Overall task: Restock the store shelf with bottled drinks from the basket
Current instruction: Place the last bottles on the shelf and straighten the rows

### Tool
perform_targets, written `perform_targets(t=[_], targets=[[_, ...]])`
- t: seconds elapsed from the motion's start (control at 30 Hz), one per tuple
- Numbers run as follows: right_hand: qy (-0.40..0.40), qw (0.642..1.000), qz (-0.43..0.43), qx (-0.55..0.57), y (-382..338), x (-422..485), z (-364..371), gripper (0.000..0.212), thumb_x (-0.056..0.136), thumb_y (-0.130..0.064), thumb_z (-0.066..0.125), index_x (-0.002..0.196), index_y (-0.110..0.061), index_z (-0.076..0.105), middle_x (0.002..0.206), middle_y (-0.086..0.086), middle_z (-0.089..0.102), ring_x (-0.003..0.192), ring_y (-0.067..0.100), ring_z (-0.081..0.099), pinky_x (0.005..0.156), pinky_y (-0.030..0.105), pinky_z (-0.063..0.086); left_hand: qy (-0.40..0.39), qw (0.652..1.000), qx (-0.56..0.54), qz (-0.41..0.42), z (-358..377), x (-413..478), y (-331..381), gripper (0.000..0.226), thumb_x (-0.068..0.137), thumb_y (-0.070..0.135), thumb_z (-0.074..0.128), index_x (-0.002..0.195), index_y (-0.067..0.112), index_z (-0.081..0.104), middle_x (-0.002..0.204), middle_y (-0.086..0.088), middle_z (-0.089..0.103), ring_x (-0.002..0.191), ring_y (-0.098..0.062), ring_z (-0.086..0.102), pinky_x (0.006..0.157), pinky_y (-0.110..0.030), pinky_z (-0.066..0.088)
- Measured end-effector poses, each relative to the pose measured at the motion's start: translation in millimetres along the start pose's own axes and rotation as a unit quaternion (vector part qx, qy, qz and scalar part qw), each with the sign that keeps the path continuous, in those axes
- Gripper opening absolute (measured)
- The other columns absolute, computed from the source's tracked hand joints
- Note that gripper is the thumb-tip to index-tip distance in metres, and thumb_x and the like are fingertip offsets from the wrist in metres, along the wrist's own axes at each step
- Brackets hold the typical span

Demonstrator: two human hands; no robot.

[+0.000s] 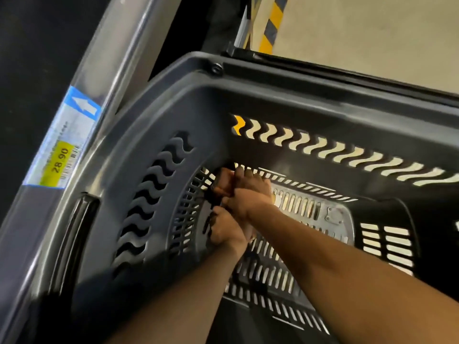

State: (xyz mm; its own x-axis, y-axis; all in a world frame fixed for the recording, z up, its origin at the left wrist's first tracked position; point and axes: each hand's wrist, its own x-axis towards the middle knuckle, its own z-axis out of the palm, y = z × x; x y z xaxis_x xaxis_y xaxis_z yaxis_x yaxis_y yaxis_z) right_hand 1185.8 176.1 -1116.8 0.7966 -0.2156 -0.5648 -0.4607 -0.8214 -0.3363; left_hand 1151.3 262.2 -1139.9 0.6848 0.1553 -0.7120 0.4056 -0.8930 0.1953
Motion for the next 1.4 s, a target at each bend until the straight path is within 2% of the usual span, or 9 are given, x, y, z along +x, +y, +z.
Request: perform_targets(t=[0.17,0.33,0.57,0.7,0.77,1.03,1.17,1.27,1.4], targets=[[0.024,0.992,0.050,0.111,14.6,-9.6,-3.1,0.058,0.074,-0.051,0.072,0.120,-0.027,0.048,0.114,-0.001,0.060,0.109,0.023,0.056,0.092,0.038,0.045,-0.035,0.999,-0.035,-0.023,-12.2,-2.3,0.1,0.072,0.082,0.035,0.074,0.138,0.014,0.034,0.124,-0.013,0.059,0.108,-0.033,0.061,0.073,-0.037,0.048],[0.025,0.983,0.120,0.137,40.5,-73.4,-41.7,0.061,0.077,-0.054,0.071,0.121,-0.023,0.042,0.110,0.002,0.061,0.097,0.024,0.060,0.085,0.038,0.049,-0.053,0.997,-0.045,-0.035,-52.1,-48.8,0.1,0.079,0.068,0.051,0.081,0.129,0.017,0.043,0.117,-0.009,0.062,0.101,-0.030,0.063,0.080,-0.041,0.055],[0.009,0.953,0.217,0.210,42.3,-219.2,-175.5,0.060,0.078,-0.042,0.078,0.121,-0.019,0.042,0.100,-0.002,0.060,0.093,0.020,0.058,0.082,0.033,0.046,-0.100,0.994,-0.051,-0.019,-152.5,-190.5,34.2,0.072,0.068,0.039,0.081,0.126,0.018,0.045,0.105,-0.005,0.065,0.094,-0.029,0.066,0.086,-0.046,0.057],[0.044,0.947,0.261,0.179,20.8,-307.6,-264.3,0.082,0.066,-0.047,0.083,0.130,-0.013,0.044,0.128,0.010,0.050,0.116,0.027,0.052,0.100,0.039,0.046,-0.112,0.994,-0.010,0.006,-225.1,-290.4,57.2,0.080,0.068,0.040,0.081,0.133,0.020,0.039,0.114,-0.007,0.062,0.102,-0.031,0.064,0.092,-0.047,0.053],[0.064,0.942,0.264,0.199,6.8,-349.4,-308.5,0.081,0.066,-0.039,0.084,0.130,-0.015,0.040,0.126,0.011,0.053,0.110,0.029,0.056,0.092,0.041,0.050,-0.112,0.994,0.004,0.014,-263.7,-340.8,68.8,0.075,0.069,0.040,0.081,0.130,0.020,0.041,0.114,-0.007,0.062,0.101,-0.030,0.064,0.092,-0.047,0.053],[0.023,0.943,0.297,0.146,-47.0,-470.3,-440.1,0.071,0.069,-0.037,0.081,0.121,-0.016,0.037,0.114,0.010,0.056,0.102,0.031,0.061,0.084,0.042,0.054,-0.071,0.996,0.003,0.049,-392.9,-480.4,96.6,0.051,0.084,0.033,0.073,0.122,0.014,0.044,0.076,0.007,0.046,0.060,-0.009,0.048,0.049,-0.022,0.036],[0.000,0.922,0.336,0.190,-62.5,-514.4,-476.7,0.056,0.072,-0.058,0.069,0.106,-0.015,0.056,0.085,0.001,0.064,0.072,0.016,0.061,0.058,0.028,0.048,-0.061,0.995,0.013,0.075,-432.3,-520.1,99.1,0.052,0.080,0.034,0.075,0.118,0.015,0.046,0.077,0.004,0.049,0.060,-0.010,0.048,0.053,-0.024,0.039],[0.011,0.917,0.321,0.239,-70.9,-541.1,-486.4,0.049,0.082,-0.062,0.057,0.080,-0.014,0.067,0.084,0.007,0.070,0.073,0.019,0.064,0.067,0.032,0.055,-0.065,0.994,0.006,0.092,-450.0,-542.8,95.8,0.048,0.077,0.032,0.075,0.114,0.018,0.048,0.081,0.003,0.056,0.061,-0.010,0.056,0.050,-0.023,0.044],[0.026,0.752,0.349,0.558,-85.3,-569.4,-499.2,0.070,0.070,-0.055,0.081,0.106,0.001,0.059,0.099,0.020,0.068,0.081,0.029,0.068,0.055,0.032,0.058,-0.087,0.989,-0.017,0.121,-471.7,-571.6,93.4,0.049,0.068,0.037,0.078,0.106,0.021,0.050,0.089,0.000,0.061,0.077,-0.020,0.063,0.070,-0.030,0.054]])
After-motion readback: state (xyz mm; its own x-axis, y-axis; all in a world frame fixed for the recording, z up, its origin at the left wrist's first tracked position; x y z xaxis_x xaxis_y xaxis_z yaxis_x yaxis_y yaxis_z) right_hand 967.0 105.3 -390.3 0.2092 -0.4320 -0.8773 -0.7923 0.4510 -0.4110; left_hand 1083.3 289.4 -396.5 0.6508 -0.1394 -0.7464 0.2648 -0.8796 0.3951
